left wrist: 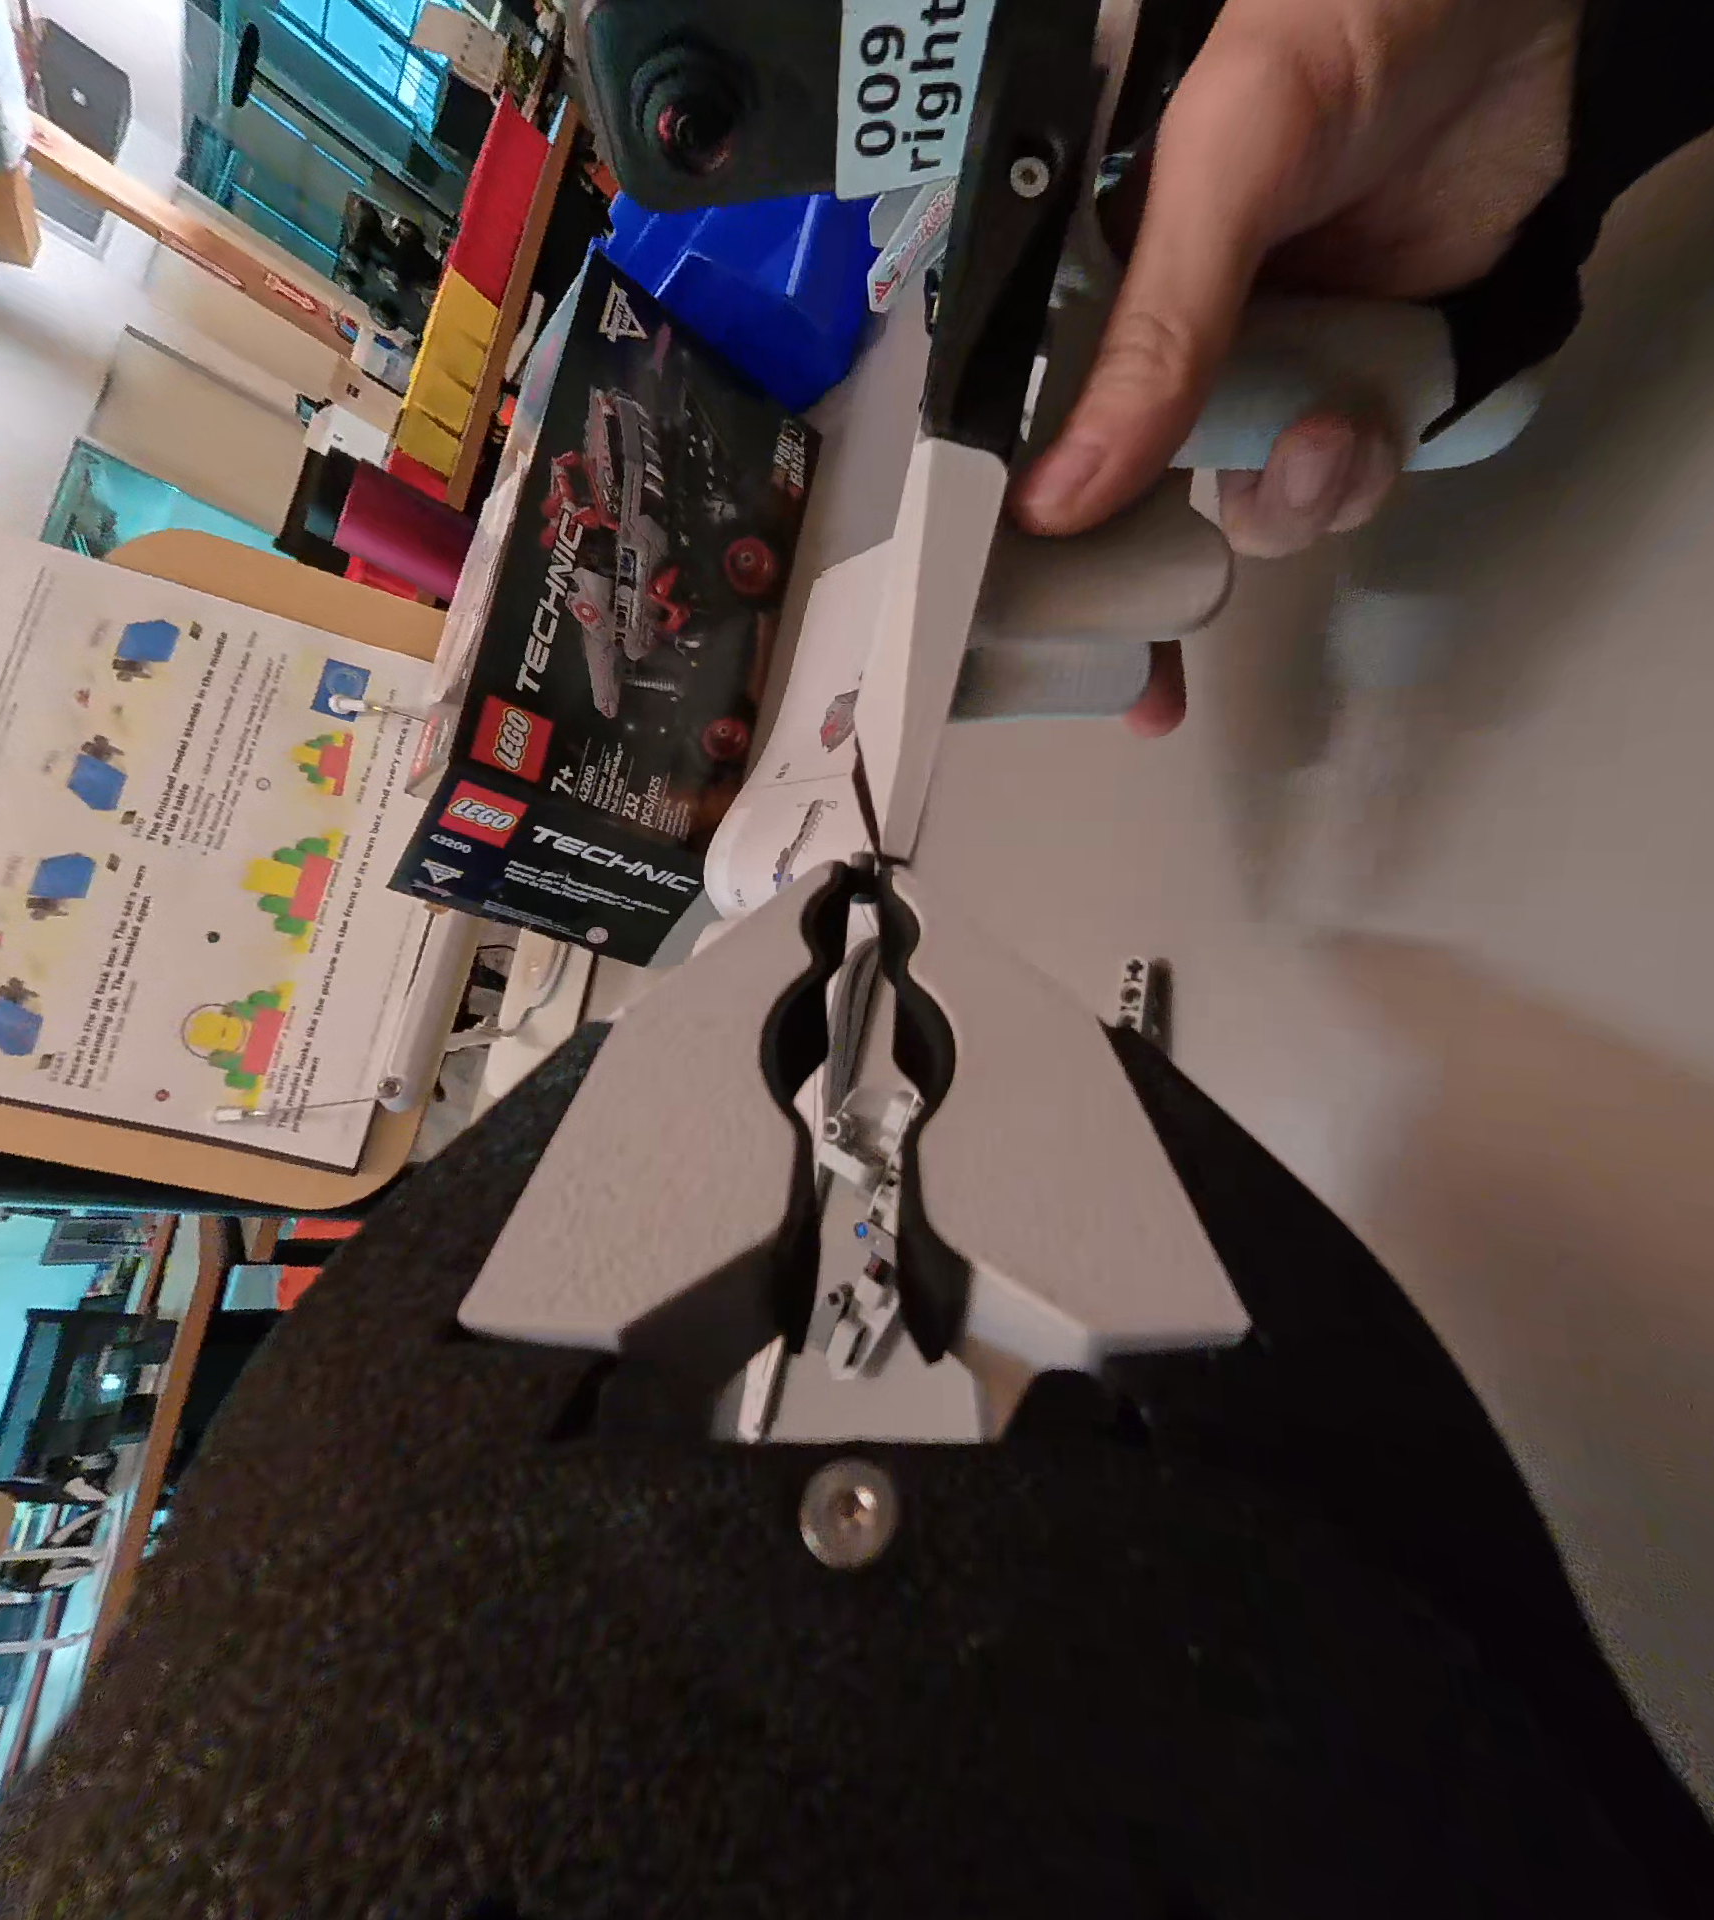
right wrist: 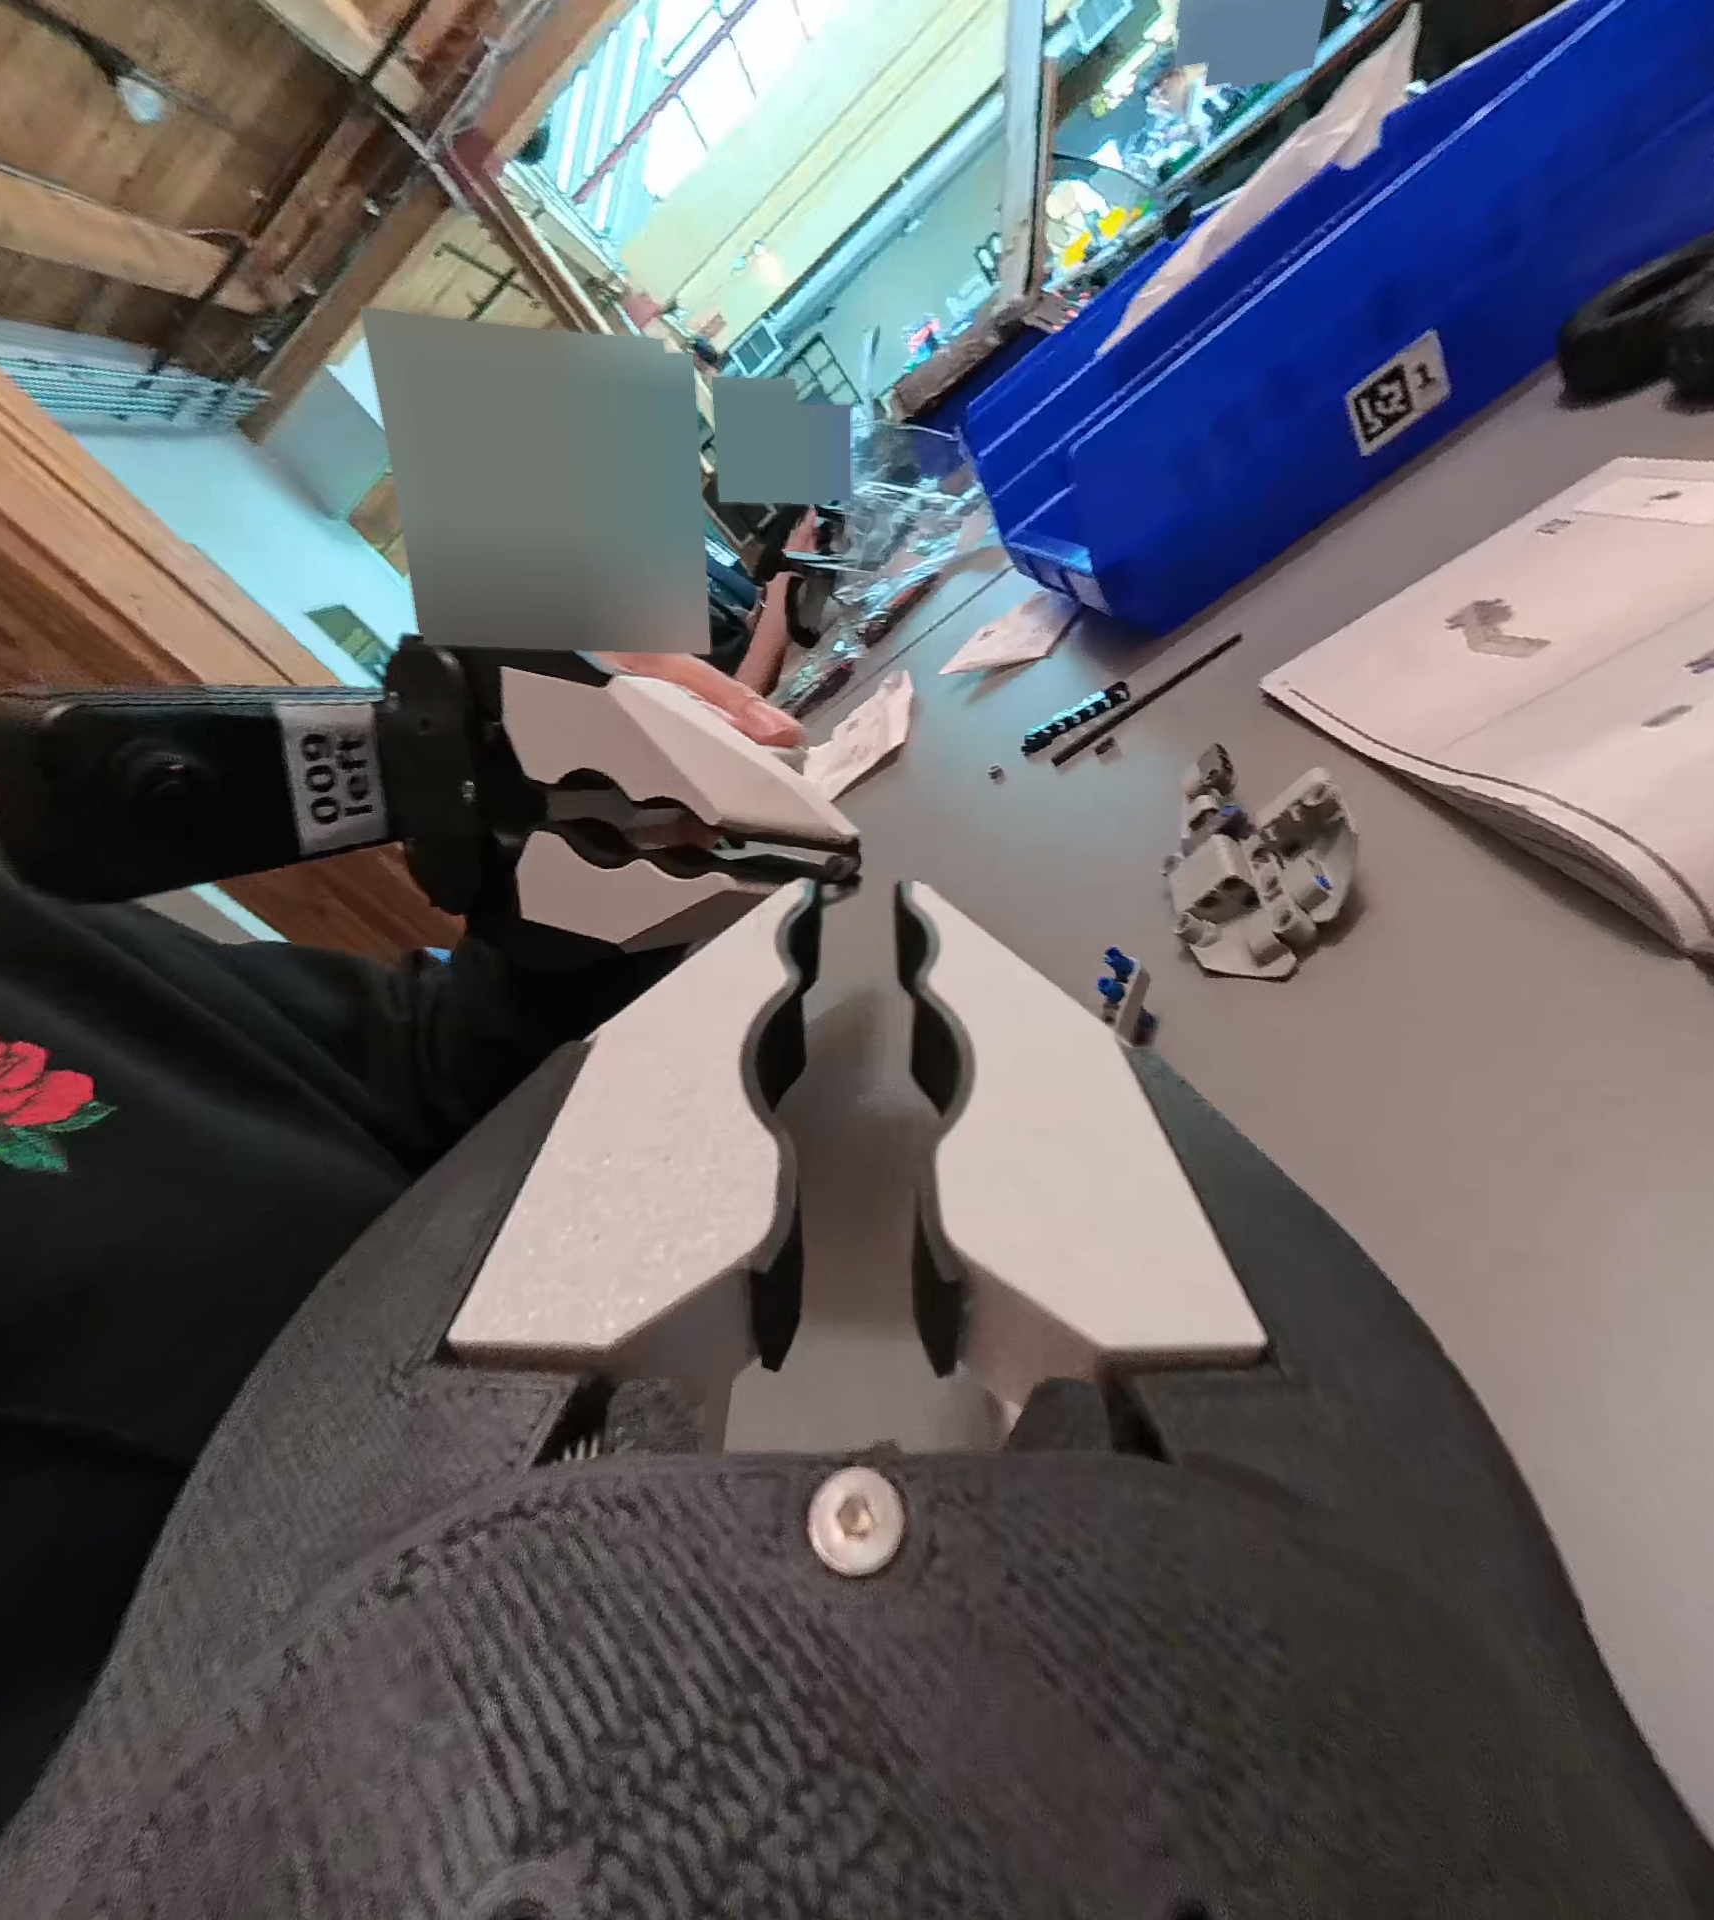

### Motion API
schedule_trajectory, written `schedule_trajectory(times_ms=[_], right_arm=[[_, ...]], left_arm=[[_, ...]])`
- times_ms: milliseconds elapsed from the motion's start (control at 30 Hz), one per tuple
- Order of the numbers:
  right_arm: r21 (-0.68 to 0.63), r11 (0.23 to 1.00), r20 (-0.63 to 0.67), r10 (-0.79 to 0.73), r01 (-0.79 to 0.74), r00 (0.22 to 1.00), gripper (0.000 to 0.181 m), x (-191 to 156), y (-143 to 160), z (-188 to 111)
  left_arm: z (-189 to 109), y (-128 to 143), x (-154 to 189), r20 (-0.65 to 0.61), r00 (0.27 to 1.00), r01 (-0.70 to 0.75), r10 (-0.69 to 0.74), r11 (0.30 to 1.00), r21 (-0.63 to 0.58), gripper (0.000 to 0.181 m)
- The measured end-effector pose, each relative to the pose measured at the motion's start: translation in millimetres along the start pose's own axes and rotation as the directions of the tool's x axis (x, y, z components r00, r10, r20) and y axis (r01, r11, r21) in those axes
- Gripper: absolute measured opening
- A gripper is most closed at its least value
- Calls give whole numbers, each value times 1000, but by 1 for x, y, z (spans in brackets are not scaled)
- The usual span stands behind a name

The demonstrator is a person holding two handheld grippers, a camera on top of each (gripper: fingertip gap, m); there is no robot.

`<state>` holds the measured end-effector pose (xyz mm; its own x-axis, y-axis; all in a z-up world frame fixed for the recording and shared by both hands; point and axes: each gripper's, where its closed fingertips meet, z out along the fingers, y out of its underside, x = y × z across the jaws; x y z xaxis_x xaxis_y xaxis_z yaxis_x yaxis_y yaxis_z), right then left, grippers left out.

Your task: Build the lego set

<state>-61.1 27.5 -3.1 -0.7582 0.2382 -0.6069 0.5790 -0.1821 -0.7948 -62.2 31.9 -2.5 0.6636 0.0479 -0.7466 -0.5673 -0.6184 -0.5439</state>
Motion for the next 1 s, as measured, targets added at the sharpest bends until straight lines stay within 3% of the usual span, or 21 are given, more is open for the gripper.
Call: schedule_trajectory(times_ms=[67,167,400,533,700,833,1000], right_arm=[[-14,1000,-6,1,-1,1000,20,1,3,1],[25,1000,24,4,-5,1000,5,-4,-3,2],[-1,1000,30,-3,3,1000,3,-4,0,1],[33,999,67,5,-7,998,3,-7,-5,-1],[118,981,250,119,-152,961,3,-24,-19,-9],[120,974,317,144,-190,937,3,-33,-22,-12],[98,969,379,175,-228,909,2,-40,-20,-11]], left_arm=[[1,0,1,1,1000,-17,17,1000,-9,2],[1,-1,3,7,998,-54,54,998,-7,2],[1,-2,2,19,998,-54,54,999,5,2],[-2,-10,-3,17,998,61,-64,991,116,3],[-10,-15,-6,-99,958,285,-269,925,249,4],[-22,-26,-11,-159,928,371,-335,857,357,3],[-29,-35,-10,-203,923,383,-326,826,415,5]])
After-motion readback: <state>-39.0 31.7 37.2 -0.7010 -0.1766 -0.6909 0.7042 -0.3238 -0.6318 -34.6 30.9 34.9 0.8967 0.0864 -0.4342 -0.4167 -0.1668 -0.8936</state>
